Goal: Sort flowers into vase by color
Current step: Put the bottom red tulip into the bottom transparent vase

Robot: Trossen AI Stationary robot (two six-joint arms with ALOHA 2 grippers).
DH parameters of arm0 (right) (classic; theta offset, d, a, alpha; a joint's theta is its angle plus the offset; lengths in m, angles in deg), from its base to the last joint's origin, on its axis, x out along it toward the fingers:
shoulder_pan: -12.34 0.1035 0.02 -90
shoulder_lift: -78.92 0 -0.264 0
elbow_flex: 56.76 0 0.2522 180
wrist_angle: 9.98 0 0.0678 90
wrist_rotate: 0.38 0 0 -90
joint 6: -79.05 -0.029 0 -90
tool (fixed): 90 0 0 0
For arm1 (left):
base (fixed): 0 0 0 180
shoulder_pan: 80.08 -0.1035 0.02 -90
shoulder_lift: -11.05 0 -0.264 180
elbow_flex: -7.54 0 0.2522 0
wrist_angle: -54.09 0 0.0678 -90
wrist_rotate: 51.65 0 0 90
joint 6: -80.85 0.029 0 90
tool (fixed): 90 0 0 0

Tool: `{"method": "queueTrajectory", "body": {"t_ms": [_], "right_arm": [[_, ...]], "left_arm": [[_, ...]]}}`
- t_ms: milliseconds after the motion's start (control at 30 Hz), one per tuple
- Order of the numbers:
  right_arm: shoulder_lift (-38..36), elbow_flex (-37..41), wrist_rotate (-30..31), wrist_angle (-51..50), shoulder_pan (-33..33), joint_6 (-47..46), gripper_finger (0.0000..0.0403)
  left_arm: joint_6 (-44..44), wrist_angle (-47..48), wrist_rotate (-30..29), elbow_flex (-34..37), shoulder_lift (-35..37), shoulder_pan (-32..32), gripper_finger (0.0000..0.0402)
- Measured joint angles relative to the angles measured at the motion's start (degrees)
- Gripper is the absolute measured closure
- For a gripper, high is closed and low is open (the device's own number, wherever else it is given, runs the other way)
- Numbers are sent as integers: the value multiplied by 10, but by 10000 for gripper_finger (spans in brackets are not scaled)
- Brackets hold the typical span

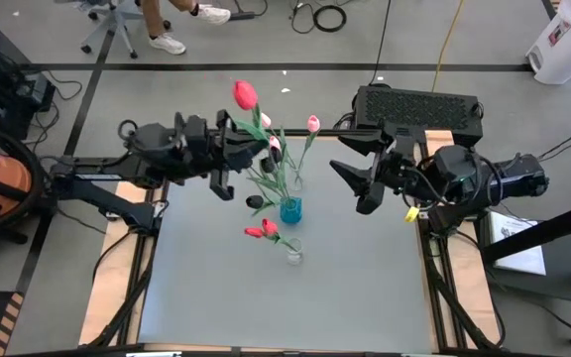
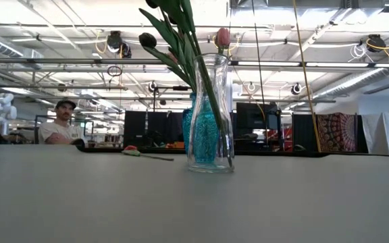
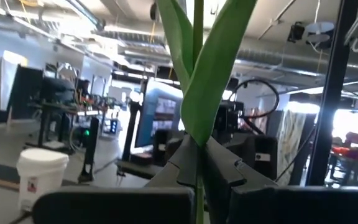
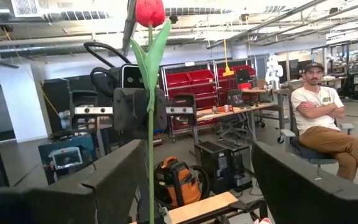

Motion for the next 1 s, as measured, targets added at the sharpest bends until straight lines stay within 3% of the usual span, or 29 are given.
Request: {"method": "queueTrajectory", "body": {"t_ms": [300,767,1000], "right_arm": [[2,0,0,6,2,-89,110],[2,0,0,3,1,-102,110],[14,0,-31,3,1,-136,110]], "left_arm": [[-36,-5,40,0,-39,0,391],[-74,-74,84,0,-107,0,391],[-97,-98,100,0,-136,0,391]]}}
